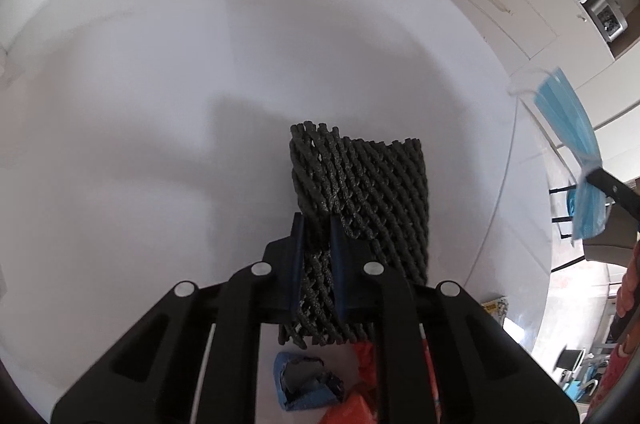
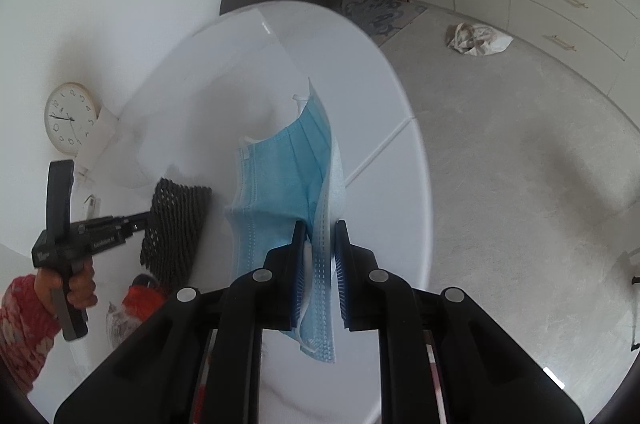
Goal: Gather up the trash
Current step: 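Drop the mask into the white bin with the right tool while the left tool drops the mesh sleeve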
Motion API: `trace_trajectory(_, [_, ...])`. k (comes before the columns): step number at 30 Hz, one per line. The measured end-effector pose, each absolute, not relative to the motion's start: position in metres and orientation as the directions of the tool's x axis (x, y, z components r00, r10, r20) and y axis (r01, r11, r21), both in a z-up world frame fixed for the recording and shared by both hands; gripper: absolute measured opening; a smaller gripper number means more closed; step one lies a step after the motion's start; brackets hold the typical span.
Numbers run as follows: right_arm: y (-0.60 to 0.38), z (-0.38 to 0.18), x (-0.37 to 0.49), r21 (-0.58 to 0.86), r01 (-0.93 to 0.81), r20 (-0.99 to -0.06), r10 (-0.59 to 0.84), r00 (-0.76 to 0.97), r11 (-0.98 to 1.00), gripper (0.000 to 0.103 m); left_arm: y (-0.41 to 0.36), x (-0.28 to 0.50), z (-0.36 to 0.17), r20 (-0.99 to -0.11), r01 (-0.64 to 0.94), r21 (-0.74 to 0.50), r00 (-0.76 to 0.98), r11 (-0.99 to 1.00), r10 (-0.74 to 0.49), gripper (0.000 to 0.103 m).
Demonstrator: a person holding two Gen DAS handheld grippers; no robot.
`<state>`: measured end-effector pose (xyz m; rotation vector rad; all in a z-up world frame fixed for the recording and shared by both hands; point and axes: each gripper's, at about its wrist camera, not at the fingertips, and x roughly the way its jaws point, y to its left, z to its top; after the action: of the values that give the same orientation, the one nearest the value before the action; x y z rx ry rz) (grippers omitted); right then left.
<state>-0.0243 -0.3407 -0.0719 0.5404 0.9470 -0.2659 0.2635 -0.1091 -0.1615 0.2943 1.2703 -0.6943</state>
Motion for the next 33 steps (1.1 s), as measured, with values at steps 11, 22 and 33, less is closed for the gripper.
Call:
trace_trajectory(11, [-0.327, -0.059, -0.181, 0.215, 0.573, -0.877, -0.103, 0.470, 0.791, 0.017, -0.092, 0.201, -0.036, -0.866, 0.649, -0.102, 0.315, 0.754, -0.389, 0.012])
trace_trajectory(22, [-0.308, -0.286, -0.243, 0.220, 0.708, -0.971, 0.083, 0.223, 0.671, 0.018, -0.165, 0.043, -0.019, -0.873, 0.782, -0.151, 0.182, 0.604, -0.453, 0.012])
trace_trajectory(33, [-0.306, -0.295, -0.285, 0.203, 0.740, -0.975, 0.065, 0.212, 0.641, 0.095, -0.234, -0.066, -0.121, -0.956, 0.875, -0.132, 0.011, 0.466, -0.292, 0.012])
